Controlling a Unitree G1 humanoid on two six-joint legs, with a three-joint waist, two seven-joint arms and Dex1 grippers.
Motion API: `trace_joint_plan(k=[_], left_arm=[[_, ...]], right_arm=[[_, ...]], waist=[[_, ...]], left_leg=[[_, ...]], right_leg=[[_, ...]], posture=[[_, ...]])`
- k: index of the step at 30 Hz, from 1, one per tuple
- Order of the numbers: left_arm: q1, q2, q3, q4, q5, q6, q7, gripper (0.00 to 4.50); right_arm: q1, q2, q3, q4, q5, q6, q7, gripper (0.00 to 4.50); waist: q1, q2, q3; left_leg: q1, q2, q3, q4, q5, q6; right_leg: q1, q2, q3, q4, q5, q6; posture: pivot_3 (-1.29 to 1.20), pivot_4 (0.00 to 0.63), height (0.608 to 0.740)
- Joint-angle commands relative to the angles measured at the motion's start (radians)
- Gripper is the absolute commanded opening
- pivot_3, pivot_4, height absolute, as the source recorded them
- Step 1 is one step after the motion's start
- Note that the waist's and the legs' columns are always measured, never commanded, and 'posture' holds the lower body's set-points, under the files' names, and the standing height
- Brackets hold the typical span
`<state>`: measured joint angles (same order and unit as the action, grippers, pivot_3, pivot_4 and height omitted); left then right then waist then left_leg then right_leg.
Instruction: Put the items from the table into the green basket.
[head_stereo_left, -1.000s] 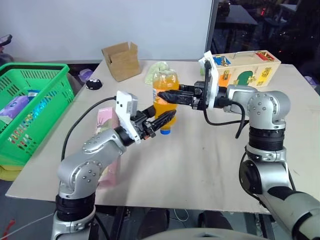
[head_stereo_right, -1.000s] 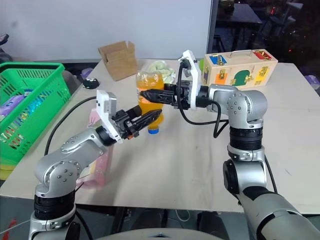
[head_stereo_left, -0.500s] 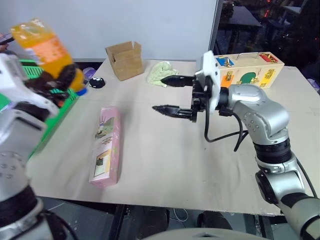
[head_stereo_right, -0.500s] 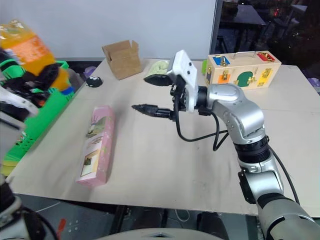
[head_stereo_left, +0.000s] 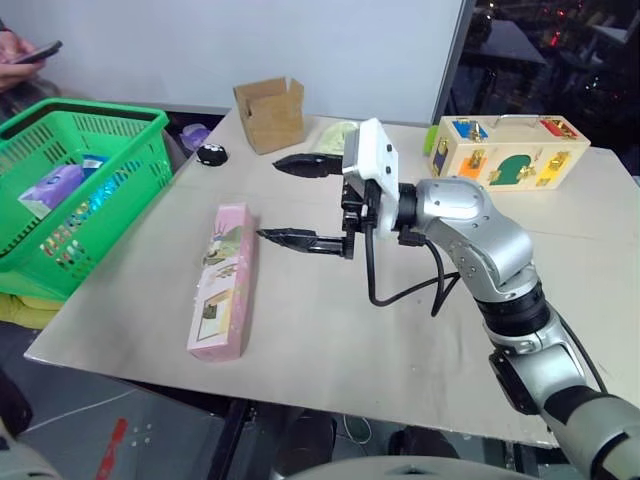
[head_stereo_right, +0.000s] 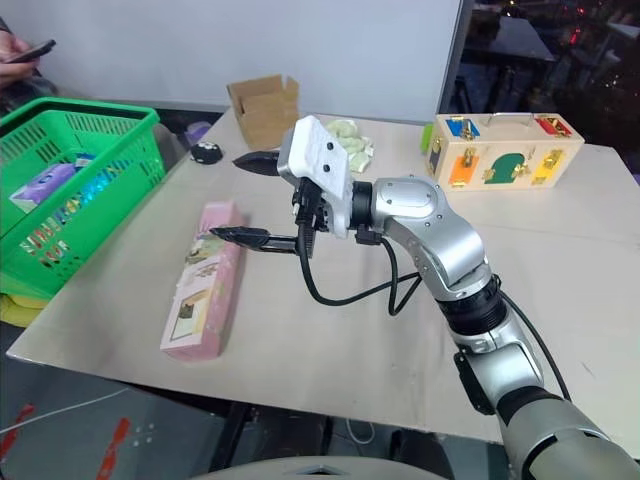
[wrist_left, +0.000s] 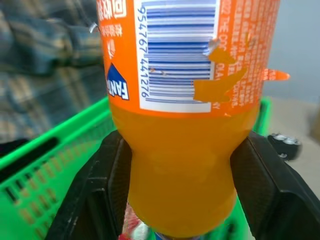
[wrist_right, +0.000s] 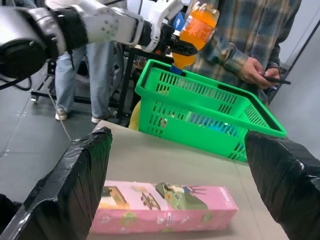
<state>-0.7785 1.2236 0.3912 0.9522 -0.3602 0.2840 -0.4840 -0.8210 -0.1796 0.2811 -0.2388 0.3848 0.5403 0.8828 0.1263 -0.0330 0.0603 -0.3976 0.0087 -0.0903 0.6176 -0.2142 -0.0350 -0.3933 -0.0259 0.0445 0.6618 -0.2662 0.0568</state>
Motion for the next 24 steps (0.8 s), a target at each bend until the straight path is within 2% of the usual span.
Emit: trace_joint_plan(k=[1, 2, 6, 10, 13, 16, 17, 18, 19, 20, 21, 23, 24], left_arm=[[-0.131, 0.03, -0.063, 0.162, 0.11, -0.156, -0.041, 2.41], [-0.152, 0.027, -0.077, 0.206, 0.133, -0.184, -0.051, 2.41], [-0.173, 0.031, -0.093, 0.311, 0.196, -0.249, 0.014, 4.3], [-0.143, 0.054, -0.065, 0.335, 0.211, -0.278, 0.092, 4.41], [-0.111, 0.062, -0.044, 0.313, 0.202, -0.298, 0.085, 4.41], [-0.088, 0.032, 0.013, 0.202, 0.106, -0.194, -0.087, 4.41], [0.049, 0.004, 0.067, -0.05, -0.008, 0.018, -0.154, 4.41], [0.215, -0.036, 0.159, -0.367, -0.176, 0.318, -0.164, 4.41], [0.36, -0.08, 0.25, -0.64, -0.311, 0.553, -0.142, 4.41], [0.462, -0.115, 0.327, -0.834, -0.409, 0.736, -0.095, 4.41], [0.509, -0.152, 0.391, -0.953, -0.467, 0.863, -0.034, 4.41], [0.562, -0.201, 0.463, -1.115, -0.516, 1.003, 0.046, 4.41], [0.532, -0.247, 0.496, -1.18, -0.558, 1.107, 0.104, 4.41]], right_arm=[[-0.024, -0.009, -0.021, -0.044, 0.033, 0.011, 0.001, 4.47], [-0.025, -0.011, -0.023, -0.048, 0.039, 0.018, 0.0, 4.47], [-0.025, -0.02, -0.028, -0.062, 0.049, 0.041, -0.014, 4.5], [-0.017, -0.03, -0.027, -0.078, 0.046, 0.057, -0.032, 4.5], [-0.008, -0.037, -0.03, -0.089, 0.052, 0.067, -0.046, 4.5], [0.005, -0.06, -0.027, -0.097, 0.044, 0.069, -0.047, 4.5], [0.019, -0.082, -0.028, -0.101, 0.043, 0.068, -0.036, 4.5], [0.039, -0.109, -0.029, -0.106, 0.038, 0.061, -0.021, 4.5], [0.056, -0.132, -0.03, -0.108, 0.033, 0.056, -0.011, 4.5], [0.067, -0.148, -0.029, -0.11, 0.031, 0.055, -0.006, 4.5], [0.074, -0.158, -0.026, -0.112, 0.031, 0.053, -0.004, 4.5], [0.083, -0.173, -0.028, -0.113, 0.037, 0.052, 0.001, 4.5], [0.092, -0.187, -0.036, -0.114, 0.042, 0.05, 0.013, 4.5]], waist=[[-0.005, 0.0, 0.0], [-0.007, 0.0, 0.0], [-0.032, 0.0, 0.0], [-0.057, 0.0, 0.0], [-0.072, 0.0, 0.0], [-0.076, -0.001, -0.001], [-0.076, -0.001, -0.001], [-0.079, 0.0, -0.001], [-0.086, 0.0, -0.001], [-0.084, 0.0, -0.001], [-0.088, -0.001, -0.001], [-0.098, -0.002, -0.002], [-0.102, -0.004, -0.003]], left_leg=[[0.0, 0.0, 0.0, 0.0, 0.0, 0.0], [0.0, 0.0, 0.0, 0.0, 0.0, 0.0], [0.0, 0.001, 0.0, 0.0, 0.0, 0.0], [0.0, 0.002, 0.0, 0.0, 0.0, 0.0], [0.0, 0.002, 0.001, 0.0, 0.0, 0.0], [0.0, 0.002, 0.0, 0.0, 0.0, 0.0], [0.0, 0.002, 0.0, 0.0, 0.0, 0.0], [0.0, 0.002, 0.0, 0.0, 0.001, -0.001], [0.0, 0.002, 0.001, 0.0, 0.001, -0.001], [0.0, 0.001, 0.001, 0.0, 0.001, -0.001], [0.001, 0.001, 0.002, 0.0, 0.0, 0.0], [0.0, 0.0, 0.003, 0.001, 0.001, 0.0], [0.001, -0.001, 0.003, 0.002, 0.001, 0.0]], right_leg=[[0.0, 0.0, 0.0, 0.001, 0.0, 0.0], [0.0, 0.0, 0.0, 0.001, 0.0, 0.0], [-0.001, 0.001, 0.0, 0.002, 0.0, 0.0], [-0.001, 0.001, 0.0, 0.003, 0.0, 0.0], [-0.001, 0.0, 0.001, 0.004, 0.0, -0.001], [-0.002, 0.0, 0.0, 0.006, 0.0, -0.001], [-0.002, 0.0, 0.0, 0.006, 0.0, -0.001], [-0.001, 0.0, 0.0, 0.006, 0.0, -0.001], [-0.001, -0.001, 0.001, 0.006, 0.001, -0.001], [0.0, -0.007, 0.001, 0.007, 0.001, -0.001], [0.0, -0.011, 0.002, 0.008, 0.001, -0.001], [-0.001, -0.011, 0.003, 0.008, 0.001, -0.001], [-0.002, -0.007, 0.002, 0.009, 0.001, -0.001]], posture=[[0.21, 0.024, 0.74], [0.2, 0.023, 0.74], [0.17, 0.021, 0.74], [0.17, 0.02, 0.74], [0.16, 0.011, 0.74], [0.16, 0.011, 0.74], [0.16, 0.011, 0.74], [0.17, 0.007, 0.74], [0.18, 0.006, 0.74], [0.19, 0.006, 0.74], [0.2, 0.003, 0.74], [0.22, 0.0, 0.74], [0.23, 0.0, 0.74]])
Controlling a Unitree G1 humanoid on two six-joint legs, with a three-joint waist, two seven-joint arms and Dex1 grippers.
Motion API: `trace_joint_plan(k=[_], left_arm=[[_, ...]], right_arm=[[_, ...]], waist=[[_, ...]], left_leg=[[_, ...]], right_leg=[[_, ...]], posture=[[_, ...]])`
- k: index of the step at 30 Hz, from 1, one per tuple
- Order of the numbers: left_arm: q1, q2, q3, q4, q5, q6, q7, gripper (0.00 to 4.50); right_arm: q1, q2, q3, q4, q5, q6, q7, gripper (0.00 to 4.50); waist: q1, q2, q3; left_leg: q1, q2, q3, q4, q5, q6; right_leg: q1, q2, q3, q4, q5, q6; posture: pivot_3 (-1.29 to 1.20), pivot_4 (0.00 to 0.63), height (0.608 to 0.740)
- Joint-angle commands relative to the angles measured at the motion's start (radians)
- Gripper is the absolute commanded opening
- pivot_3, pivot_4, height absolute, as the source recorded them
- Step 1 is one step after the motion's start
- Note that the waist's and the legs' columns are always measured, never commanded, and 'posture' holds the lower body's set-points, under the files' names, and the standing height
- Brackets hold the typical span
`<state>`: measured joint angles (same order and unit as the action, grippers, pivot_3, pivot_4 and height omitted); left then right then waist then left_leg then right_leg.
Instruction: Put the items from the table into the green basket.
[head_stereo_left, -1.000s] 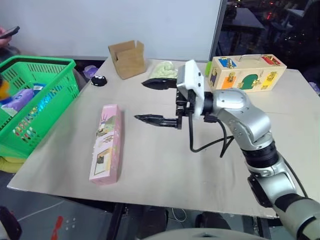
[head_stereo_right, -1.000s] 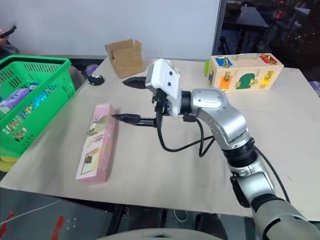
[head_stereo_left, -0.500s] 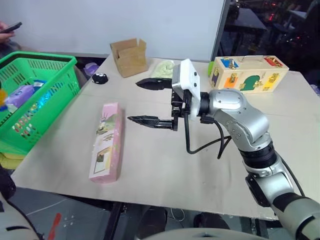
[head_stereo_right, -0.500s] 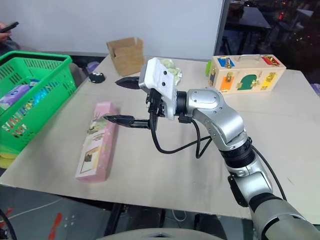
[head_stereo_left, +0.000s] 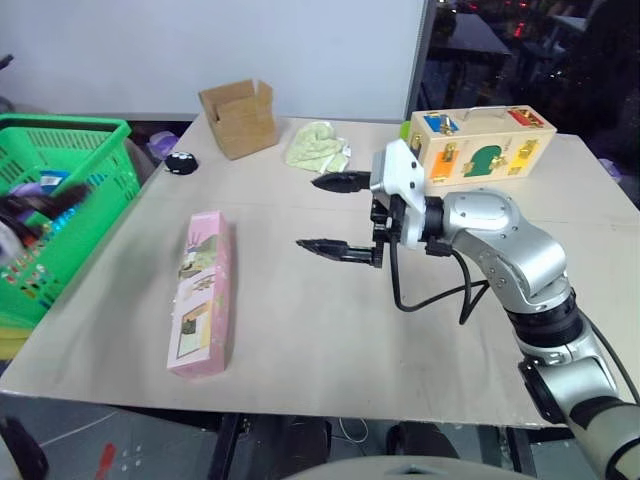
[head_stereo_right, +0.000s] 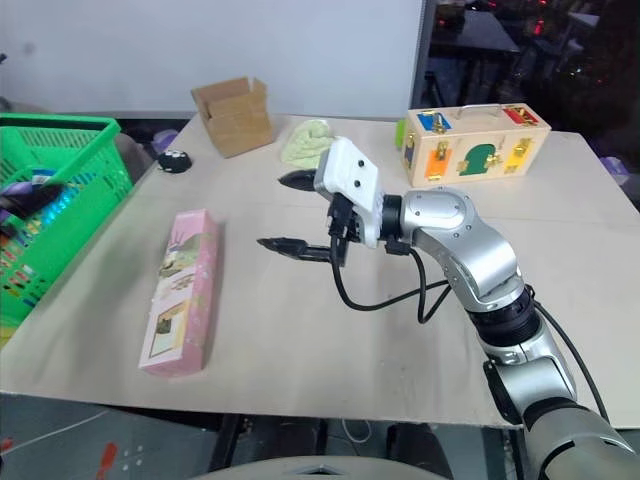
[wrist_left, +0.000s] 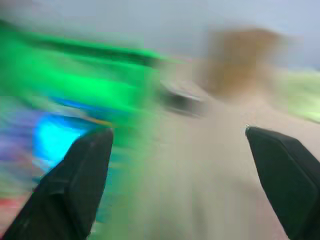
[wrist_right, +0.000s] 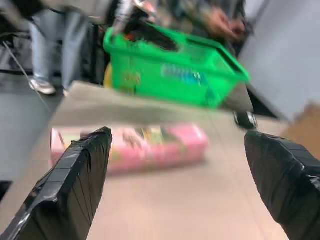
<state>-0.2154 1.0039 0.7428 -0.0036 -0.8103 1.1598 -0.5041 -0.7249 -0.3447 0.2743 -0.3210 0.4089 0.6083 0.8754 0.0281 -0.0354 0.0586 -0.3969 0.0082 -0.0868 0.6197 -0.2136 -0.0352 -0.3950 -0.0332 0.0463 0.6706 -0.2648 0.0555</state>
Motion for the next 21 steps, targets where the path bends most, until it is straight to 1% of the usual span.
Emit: trace_joint_plan(k=[1, 3, 4, 6, 7, 10, 13, 14, 16, 18, 21], left_arm=[[-0.055, -0.059, 0.154, -0.286, -0.118, 0.309, 0.172, 4.41], [-0.071, -0.088, 0.116, -0.391, -0.091, 0.423, 0.272, 4.41], [-0.058, -0.086, 0.076, -0.409, -0.081, 0.443, 0.327, 4.41], [-0.029, -0.077, 0.014, -0.408, -0.087, 0.455, 0.418, 4.41], [-0.028, -0.089, -0.012, -0.394, -0.115, 0.455, 0.469, 4.41], [-0.044, -0.145, -0.074, -0.366, -0.146, 0.455, 0.624, 4.41], [-0.078, -0.211, -0.131, -0.335, -0.162, 0.455, 0.689, 4.41], [-0.097, -0.231, -0.143, -0.309, -0.169, 0.455, 0.706, 4.41], [-0.163, -0.275, -0.182, -0.249, -0.156, 0.455, 0.743, 4.41], [-0.2, -0.286, -0.204, -0.195, -0.165, 0.455, 0.775, 4.41], [-0.216, -0.269, -0.249, -0.129, -0.171, 0.455, 0.816, 4.41]], right_arm=[[0.004, -0.036, -0.035, -0.03, 0.022, -0.022, 0.032, 4.5], [0.022, -0.068, -0.034, -0.026, 0.022, -0.035, 0.063, 4.5], [0.033, -0.09, -0.034, -0.023, 0.021, -0.044, 0.084, 4.5], [0.045, -0.117, -0.031, -0.019, 0.02, -0.056, 0.111, 4.5], [0.051, -0.132, -0.033, -0.014, 0.018, -0.064, 0.125, 4.5], [0.058, -0.159, -0.031, -0.003, 0.003, -0.085, 0.141, 4.5], [0.056, -0.156, -0.032, -0.005, 0.003, -0.081, 0.13, 4.5], [0.055, -0.15, -0.028, -0.007, 0.001, -0.078, 0.122, 4.5], [0.063, -0.146, -0.018, -0.02, -0.014, -0.081, 0.108, 4.5], [0.069, -0.147, -0.014, -0.041, -0.017, -0.074, 0.098, 4.5], [0.075, -0.151, -0.022, -0.075, -0.007, -0.051, 0.083, 4.5]], waist=[[-0.002, -0.003, -0.002], [0.01, -0.005, -0.003], [0.014, -0.002, -0.002], [0.018, 0.006, 0.001], [0.018, 0.007, 0.001], [0.024, 0.006, 0.001], [0.031, 0.005, 0.0], [0.035, 0.005, 0.0], [0.039, 0.005, 0.0], [0.041, 0.004, 0.0], [0.03, 0.004, 0.0]], left_leg=[[0.001, 0.002, -0.001, 0.0, 0.0, 0.0], [0.003, 0.002, -0.004, 0.0, 0.001, -0.001], [0.006, 0.003, -0.005, 0.0, 0.001, -0.001], [0.016, 0.002, -0.004, -0.003, 0.001, -0.001], [0.019, 0.002, -0.004, -0.003, 0.001, -0.001], [0.019, 0.002, -0.005, -0.003, 0.001, -0.001], [0.019, 0.002, -0.006, -0.002, 0.002, -0.003], [0.018, 0.002, -0.006, -0.002, 0.002, -0.003], [0.017, 0.002, -0.006, -0.002, 0.002, -0.003], [0.016, 0.001, -0.007, -0.002, 0.002, -0.003], [0.015, -0.001, -0.006, -0.003, 0.002, -0.003]], right_leg=[[0.0, 0.002, -0.001, 0.001, 0.0, 0.0], [0.001, 0.005, -0.003, 0.004, -0.001, -0.002], [0.002, 0.006, -0.003, 0.006, -0.002, -0.003], [0.011, 0.006, -0.001, 0.007, -0.003, -0.004], [0.014, 0.006, -0.001, 0.006, -0.007, -0.004], [0.015, 0.007, -0.002, 0.006, -0.008, -0.004], [0.014, 0.007, -0.002, 0.006, -0.007, -0.005], [0.014, 0.006, -0.002, 0.005, -0.005, -0.008], [0.014, 0.006, -0.002, 0.003, -0.005, -0.008], [0.014, 0.006, -0.003, 0.002, -0.005, -0.008], [0.014, 0.004, -0.002, 0.001, -0.005, -0.008]], posture=[[0.23, 0.0, 0.74], [0.24, 0.0, 0.74], [0.24, 0.0, 0.74], [0.23, 0.0, 0.74], [0.23, 0.0, 0.74], [0.21, 0.0, 0.74], [0.19, 0.0, 0.74], [0.18, 0.0, 0.74], [0.15, 0.0, 0.74], [0.12, 0.0, 0.74], [0.1, 0.0, 0.74]])
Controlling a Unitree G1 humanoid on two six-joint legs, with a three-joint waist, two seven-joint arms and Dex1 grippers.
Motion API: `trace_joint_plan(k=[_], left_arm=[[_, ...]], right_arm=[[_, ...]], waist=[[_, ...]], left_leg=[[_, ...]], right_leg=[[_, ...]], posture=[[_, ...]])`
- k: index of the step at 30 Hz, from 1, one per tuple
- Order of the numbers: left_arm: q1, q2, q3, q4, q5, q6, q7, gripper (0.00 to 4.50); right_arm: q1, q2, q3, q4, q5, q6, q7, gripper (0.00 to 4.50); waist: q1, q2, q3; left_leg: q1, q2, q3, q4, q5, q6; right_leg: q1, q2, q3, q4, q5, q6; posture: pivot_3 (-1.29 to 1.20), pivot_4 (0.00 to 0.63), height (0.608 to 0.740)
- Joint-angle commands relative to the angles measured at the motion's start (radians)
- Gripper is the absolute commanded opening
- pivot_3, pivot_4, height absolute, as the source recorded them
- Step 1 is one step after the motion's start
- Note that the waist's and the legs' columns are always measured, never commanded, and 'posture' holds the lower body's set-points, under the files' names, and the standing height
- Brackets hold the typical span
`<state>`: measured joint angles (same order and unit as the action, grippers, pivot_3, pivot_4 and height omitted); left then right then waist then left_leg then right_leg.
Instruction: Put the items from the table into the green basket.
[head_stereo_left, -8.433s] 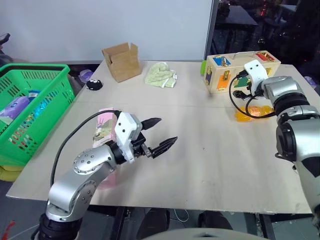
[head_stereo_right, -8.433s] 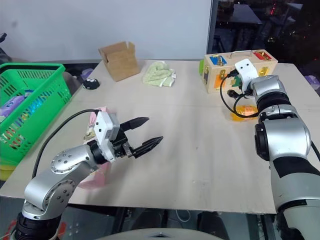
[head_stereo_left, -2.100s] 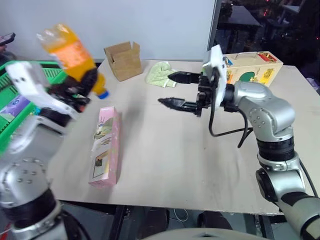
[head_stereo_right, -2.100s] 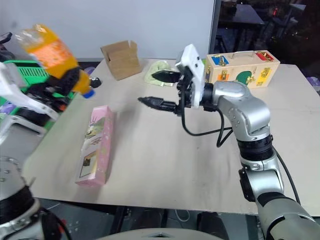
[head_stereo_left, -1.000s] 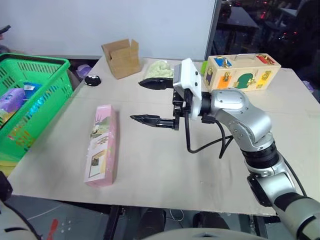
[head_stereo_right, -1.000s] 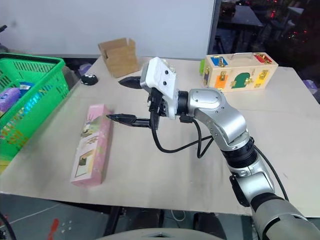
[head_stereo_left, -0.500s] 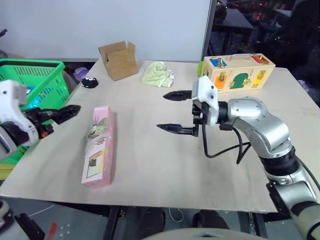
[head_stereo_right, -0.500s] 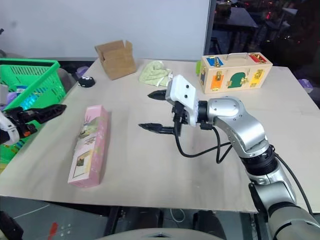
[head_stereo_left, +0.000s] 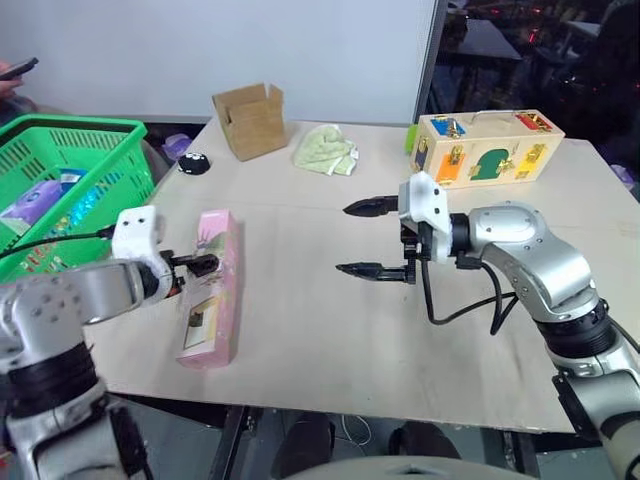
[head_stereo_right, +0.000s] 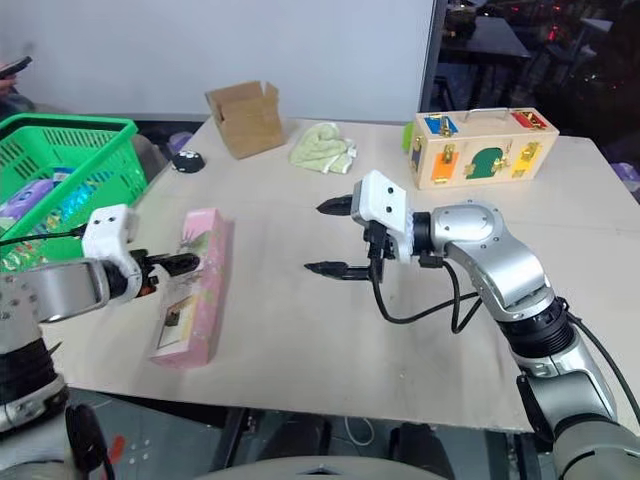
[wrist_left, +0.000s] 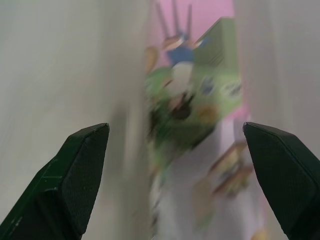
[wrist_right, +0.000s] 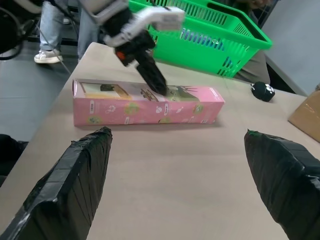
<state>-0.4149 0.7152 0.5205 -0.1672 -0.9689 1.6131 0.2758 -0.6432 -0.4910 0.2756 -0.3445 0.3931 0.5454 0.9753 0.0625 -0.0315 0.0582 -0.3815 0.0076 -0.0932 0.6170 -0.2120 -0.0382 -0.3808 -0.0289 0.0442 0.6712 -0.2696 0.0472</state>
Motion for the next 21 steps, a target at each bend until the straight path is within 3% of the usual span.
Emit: trace_joint_plan(k=[1, 6, 10, 12, 21], left_arm=[[-0.023, 0.018, -0.048, 0.056, -0.011, 0.001, 0.046, 4.41], [-0.07, -0.017, -0.124, 0.2, -0.037, 0.001, 0.039, 4.41], [-0.092, 0.006, -0.206, 0.238, -0.052, 0.001, -0.004, 4.41], [-0.136, -0.025, -0.158, 0.232, -0.076, 0.001, -0.042, 4.41], [-0.096, 0.085, -0.24, 0.23, -0.063, 0.001, -0.104, 4.41]], right_arm=[[-0.007, -0.007, -0.028, -0.062, 0.014, 0.022, -0.023, 4.5], [-0.016, -0.011, -0.035, -0.092, 0.022, 0.066, -0.053, 4.5], [-0.027, -0.017, -0.027, -0.114, 0.014, 0.088, -0.07, 4.5], [-0.031, -0.016, -0.031, -0.121, 0.019, 0.1, -0.078, 4.5], [-0.005, -0.012, -0.02, -0.118, 0.005, 0.079, -0.097, 4.5]], waist=[[-0.008, 0.0, 0.0], [-0.023, 0.001, -0.001], [-0.05, 0.001, -0.001], [-0.063, 0.002, 0.0], [-0.097, 0.003, 0.001]], left_leg=[[0.0, 0.0, 0.0, 0.0, 0.0, 0.0], [0.0, 0.0, -0.001, 0.0, 0.0, 0.0], [0.001, -0.001, 0.001, 0.0, 0.0, 0.0], [0.001, -0.001, 0.001, 0.0, 0.0, 0.0], [0.0, -0.001, -0.001, -0.001, 0.0, 0.0]], right_leg=[[0.0, 0.0, 0.0, 0.0, 0.0, 0.0], [0.0, 0.0, -0.001, 0.0, 0.0, 0.0], [0.001, -0.001, 0.0, 0.0, 0.0, 0.0], [0.001, -0.001, 0.0, 0.0, 0.0, 0.0], [0.0, -0.001, -0.001, 0.0, 0.0, 0.0]], posture=[[0.09, 0.0, 0.74], [0.05, 0.004, 0.74], [0.02, 0.01, 0.74], [0.01, 0.01, 0.74], [0.02, 0.008, 0.74]])
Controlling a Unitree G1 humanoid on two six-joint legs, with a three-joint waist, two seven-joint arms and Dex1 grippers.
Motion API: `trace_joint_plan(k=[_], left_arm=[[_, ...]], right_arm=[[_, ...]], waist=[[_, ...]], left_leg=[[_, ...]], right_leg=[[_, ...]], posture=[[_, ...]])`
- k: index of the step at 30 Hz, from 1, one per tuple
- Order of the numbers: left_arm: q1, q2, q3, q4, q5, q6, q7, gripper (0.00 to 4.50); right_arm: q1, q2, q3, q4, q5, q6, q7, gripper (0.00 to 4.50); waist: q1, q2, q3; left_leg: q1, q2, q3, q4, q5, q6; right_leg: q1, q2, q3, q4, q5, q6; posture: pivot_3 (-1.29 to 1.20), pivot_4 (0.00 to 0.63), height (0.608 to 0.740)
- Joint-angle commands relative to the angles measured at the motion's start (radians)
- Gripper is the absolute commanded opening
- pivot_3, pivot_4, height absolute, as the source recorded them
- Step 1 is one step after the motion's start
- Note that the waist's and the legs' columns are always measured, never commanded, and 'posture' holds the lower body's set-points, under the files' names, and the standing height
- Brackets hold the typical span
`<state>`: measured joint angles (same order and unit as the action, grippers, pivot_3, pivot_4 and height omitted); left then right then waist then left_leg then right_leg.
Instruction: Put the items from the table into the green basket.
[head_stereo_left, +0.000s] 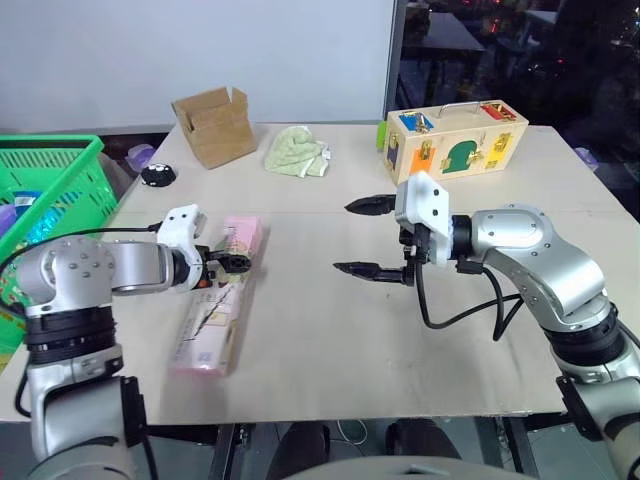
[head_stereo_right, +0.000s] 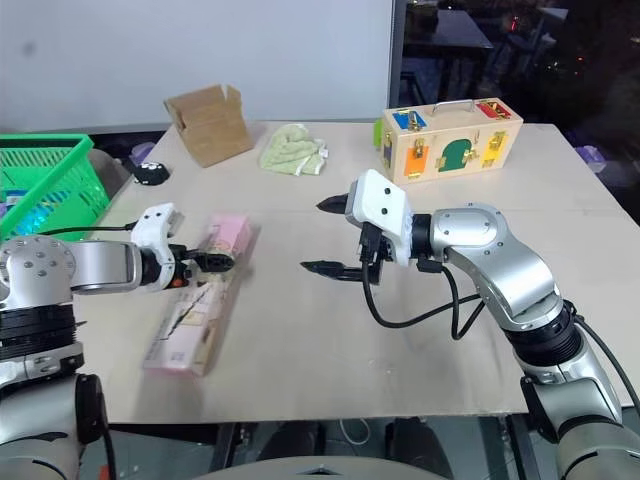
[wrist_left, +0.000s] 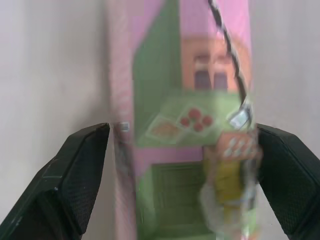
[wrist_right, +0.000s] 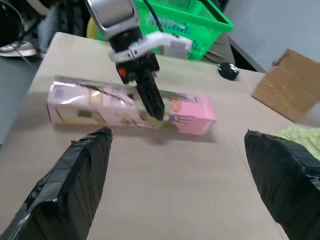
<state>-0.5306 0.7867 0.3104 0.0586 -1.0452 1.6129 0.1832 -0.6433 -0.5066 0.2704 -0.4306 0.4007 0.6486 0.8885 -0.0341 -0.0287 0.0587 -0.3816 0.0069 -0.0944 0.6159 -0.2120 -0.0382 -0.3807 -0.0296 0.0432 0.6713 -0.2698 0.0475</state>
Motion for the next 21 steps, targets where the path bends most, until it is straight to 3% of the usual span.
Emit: trace_joint_plan(k=[1, 6, 9, 12, 16, 21], left_arm=[[0.03, 0.013, -0.04, 0.003, 0.022, 0.001, -0.013, 4.41], [0.061, 0.001, -0.071, -0.018, 0.101, 0.001, -0.054, 4.41], [0.091, 0.006, -0.081, -0.056, 0.142, -0.023, -0.118, 3.65], [0.112, 0.027, -0.085, -0.088, 0.171, -0.045, -0.188, 2.47], [0.135, 0.043, -0.041, -0.111, 0.212, -0.091, -0.246, 2.47], [0.19, 0.089, 0.105, -0.187, 0.206, -0.137, -0.354, 2.47]], right_arm=[[-0.002, 0.004, -0.013, -0.034, -0.003, -0.026, -0.011, 4.5], [0.008, -0.001, -0.009, -0.035, -0.01, -0.038, -0.008, 4.5], [0.013, -0.005, -0.011, -0.036, -0.007, -0.04, -0.006, 4.5], [0.015, -0.009, -0.007, -0.036, -0.011, -0.042, -0.004, 4.5], [0.007, -0.003, -0.003, -0.033, -0.013, -0.036, -0.007, 4.5], [-0.018, 0.035, -0.013, -0.014, 0.013, -0.028, -0.007, 4.5]], waist=[[-0.002, 0.0, 0.0], [-0.003, 0.001, 0.0], [-0.007, 0.002, 0.0], [-0.006, 0.004, 0.0], [-0.005, 0.005, 0.0], [-0.006, 0.004, 0.0]], left_leg=[[0.0, 0.0, 0.0, 0.0, 0.0, 0.0], [0.0, 0.0, 0.0, 0.0, 0.0, 0.0], [0.001, 0.0, 0.001, 0.0, 0.0, 0.0], [0.001, 0.0, 0.001, 0.0, 0.0, 0.0], [0.001, 0.0, 0.001, 0.0, 0.0, 0.0], [0.0, 0.0, 0.001, 0.0, 0.0, 0.0]], right_leg=[[0.0, 0.0, 0.0, 0.0, 0.0, 0.0], [0.0, 0.0, 0.0, 0.0, 0.0, 0.0], [0.0, 0.0, 0.0, 0.0, 0.0, 0.0], [0.0, 0.0, 0.001, 0.0, 0.0, 0.0], [0.0, 0.0, 0.001, 0.0, 0.0, 0.0], [0.0, 0.0, 0.001, 0.0, 0.0, 0.0]], posture=[[0.02, 0.008, 0.74], [0.02, 0.009, 0.74], [0.02, 0.01, 0.74], [0.03, 0.009, 0.74], [0.04, 0.004, 0.74], [0.1, 0.0, 0.74]])
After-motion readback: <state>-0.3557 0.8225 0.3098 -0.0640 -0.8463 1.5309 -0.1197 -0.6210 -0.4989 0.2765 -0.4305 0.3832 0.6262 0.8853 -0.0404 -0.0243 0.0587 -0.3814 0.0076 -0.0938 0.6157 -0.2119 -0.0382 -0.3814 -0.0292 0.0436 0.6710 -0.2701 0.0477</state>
